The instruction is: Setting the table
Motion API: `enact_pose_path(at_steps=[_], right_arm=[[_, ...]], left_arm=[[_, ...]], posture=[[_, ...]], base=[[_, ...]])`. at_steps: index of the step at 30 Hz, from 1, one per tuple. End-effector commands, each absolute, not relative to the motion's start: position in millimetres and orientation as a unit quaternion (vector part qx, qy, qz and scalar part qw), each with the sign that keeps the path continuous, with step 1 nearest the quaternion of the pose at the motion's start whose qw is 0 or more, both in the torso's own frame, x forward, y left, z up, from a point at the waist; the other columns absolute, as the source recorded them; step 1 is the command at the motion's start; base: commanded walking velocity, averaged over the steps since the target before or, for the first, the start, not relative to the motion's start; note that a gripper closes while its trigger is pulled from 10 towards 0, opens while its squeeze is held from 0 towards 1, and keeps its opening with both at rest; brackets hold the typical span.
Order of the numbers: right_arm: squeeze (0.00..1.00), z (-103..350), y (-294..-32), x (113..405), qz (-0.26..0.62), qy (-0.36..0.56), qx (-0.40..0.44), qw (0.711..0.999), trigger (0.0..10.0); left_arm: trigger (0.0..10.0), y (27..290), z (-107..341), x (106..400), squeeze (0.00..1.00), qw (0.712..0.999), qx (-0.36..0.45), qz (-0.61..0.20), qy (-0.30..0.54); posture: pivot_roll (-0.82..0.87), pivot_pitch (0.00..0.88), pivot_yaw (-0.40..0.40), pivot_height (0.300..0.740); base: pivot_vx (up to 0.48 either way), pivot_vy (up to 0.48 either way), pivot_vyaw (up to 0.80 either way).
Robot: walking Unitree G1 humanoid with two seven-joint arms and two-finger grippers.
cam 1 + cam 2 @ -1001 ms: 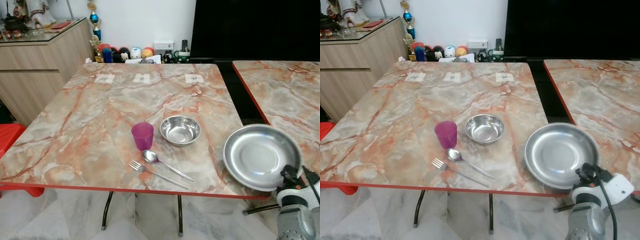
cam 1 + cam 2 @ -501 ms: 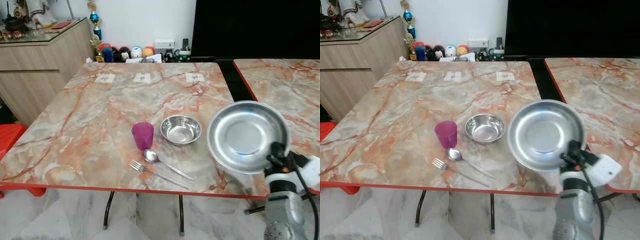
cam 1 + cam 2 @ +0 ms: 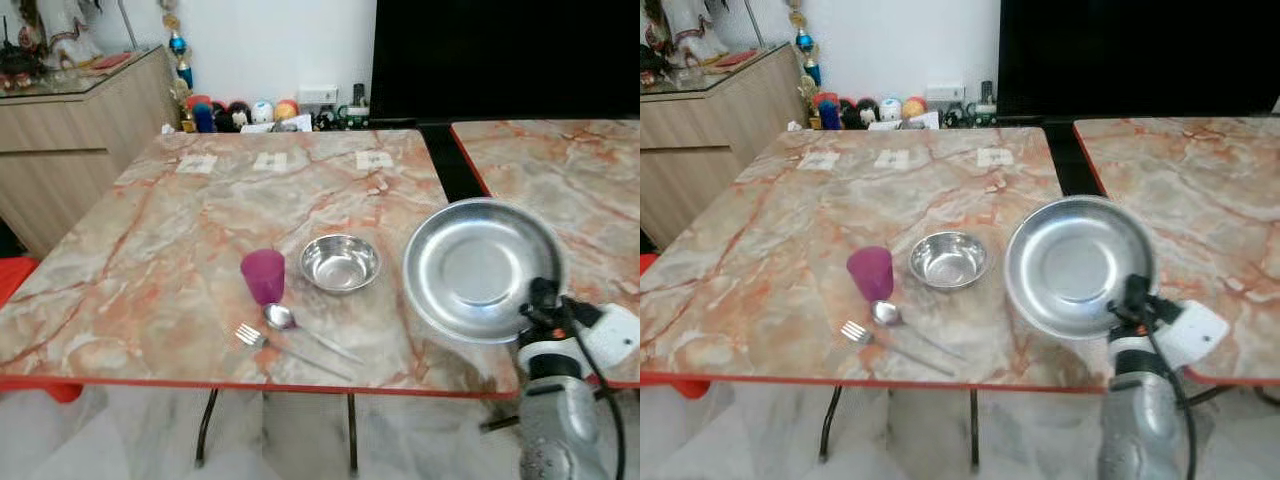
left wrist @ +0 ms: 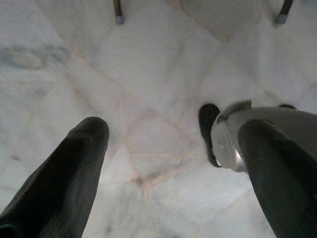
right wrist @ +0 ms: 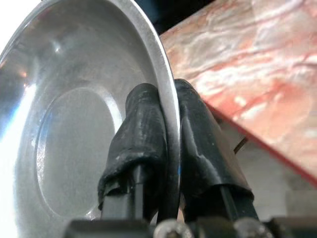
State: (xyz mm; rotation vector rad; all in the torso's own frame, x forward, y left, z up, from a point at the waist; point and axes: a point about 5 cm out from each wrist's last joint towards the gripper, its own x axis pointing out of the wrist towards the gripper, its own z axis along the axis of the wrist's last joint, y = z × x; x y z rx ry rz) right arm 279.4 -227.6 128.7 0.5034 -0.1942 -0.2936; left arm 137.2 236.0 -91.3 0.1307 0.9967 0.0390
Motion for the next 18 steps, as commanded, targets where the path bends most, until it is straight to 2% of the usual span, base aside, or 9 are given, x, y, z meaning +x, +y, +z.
enact_pose_path(at_steps=[1,18], right_arm=[[0.0,133.7,-224.0,282.6,-0.136,-0.104,0.245,0.954,10.0],[0.0,131.5,-232.9,281.3,-0.164,-0.11,0.245,0.949,10.0]], left_arm=[[10.0,237.3,-92.5,133.1,0.0,0.873,0.062,0.019,0.484],[10.0,236.9,-91.6,137.9,0.0,0.871,0.063,0.019,0.487]], posture=[[-0.05,0.0,0.025,0.74],[-0.04,0.0,0.039,0.74]], base=[[0.0,-0.424,0.0],[0.0,-0.423,0.0]])
